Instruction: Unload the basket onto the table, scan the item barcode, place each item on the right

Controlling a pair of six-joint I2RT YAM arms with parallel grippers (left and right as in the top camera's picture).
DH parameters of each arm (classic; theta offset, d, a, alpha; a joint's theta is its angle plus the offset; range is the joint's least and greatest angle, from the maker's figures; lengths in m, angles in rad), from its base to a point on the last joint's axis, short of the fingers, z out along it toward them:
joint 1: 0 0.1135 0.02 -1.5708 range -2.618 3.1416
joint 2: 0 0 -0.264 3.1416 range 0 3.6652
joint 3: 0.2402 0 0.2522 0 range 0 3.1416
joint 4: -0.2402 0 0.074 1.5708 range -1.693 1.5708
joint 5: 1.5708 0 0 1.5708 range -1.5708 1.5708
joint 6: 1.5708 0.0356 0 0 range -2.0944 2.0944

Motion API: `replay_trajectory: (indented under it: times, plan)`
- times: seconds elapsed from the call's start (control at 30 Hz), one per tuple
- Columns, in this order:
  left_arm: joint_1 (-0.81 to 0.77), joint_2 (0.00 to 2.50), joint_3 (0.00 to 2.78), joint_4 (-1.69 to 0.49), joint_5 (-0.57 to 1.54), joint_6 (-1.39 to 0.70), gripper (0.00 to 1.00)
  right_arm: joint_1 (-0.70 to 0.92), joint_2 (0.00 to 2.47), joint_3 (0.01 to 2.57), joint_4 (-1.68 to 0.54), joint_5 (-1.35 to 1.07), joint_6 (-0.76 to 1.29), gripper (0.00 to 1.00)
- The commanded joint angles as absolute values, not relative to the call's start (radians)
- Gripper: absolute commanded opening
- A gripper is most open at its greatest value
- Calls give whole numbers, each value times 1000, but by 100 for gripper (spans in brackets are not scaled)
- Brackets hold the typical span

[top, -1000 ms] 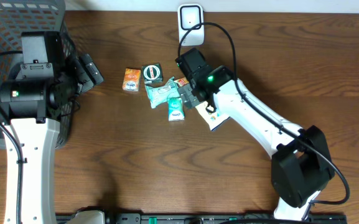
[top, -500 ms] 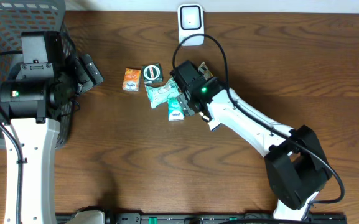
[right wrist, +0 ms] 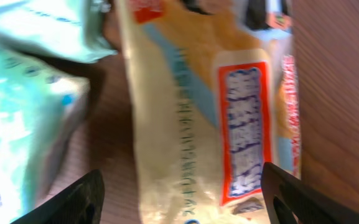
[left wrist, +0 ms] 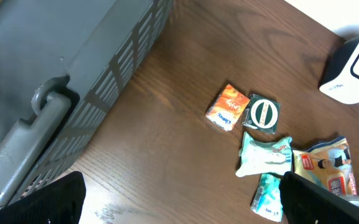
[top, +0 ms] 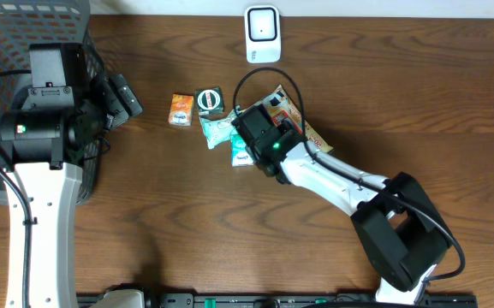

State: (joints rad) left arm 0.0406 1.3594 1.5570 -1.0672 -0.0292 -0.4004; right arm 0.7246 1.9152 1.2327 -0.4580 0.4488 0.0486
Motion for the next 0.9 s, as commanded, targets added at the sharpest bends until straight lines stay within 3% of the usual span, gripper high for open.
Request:
replay_trajectory:
  times: [0.0,0.13,0.57,0.73,0.87]
  plan:
    - [46,1354,1557,-1069,-35,-409,98,749,1917,1214,-423,502,-9,72]
    - [46,1354,1557,-1069,-35,-409,98,751,1919,1213,-400,548,-9,65]
    - [46,1354,1557,-1069,-35,-410,98,756,2062,1213,-350,599,-61,68]
    - [46,1354,1557,-1069,-35,-410,98,749,2096,1213,-329,683,-61,61]
    - [46,1354,1557,-1069,-35,-409,98,727,2154,1213,-317,682,-61,61]
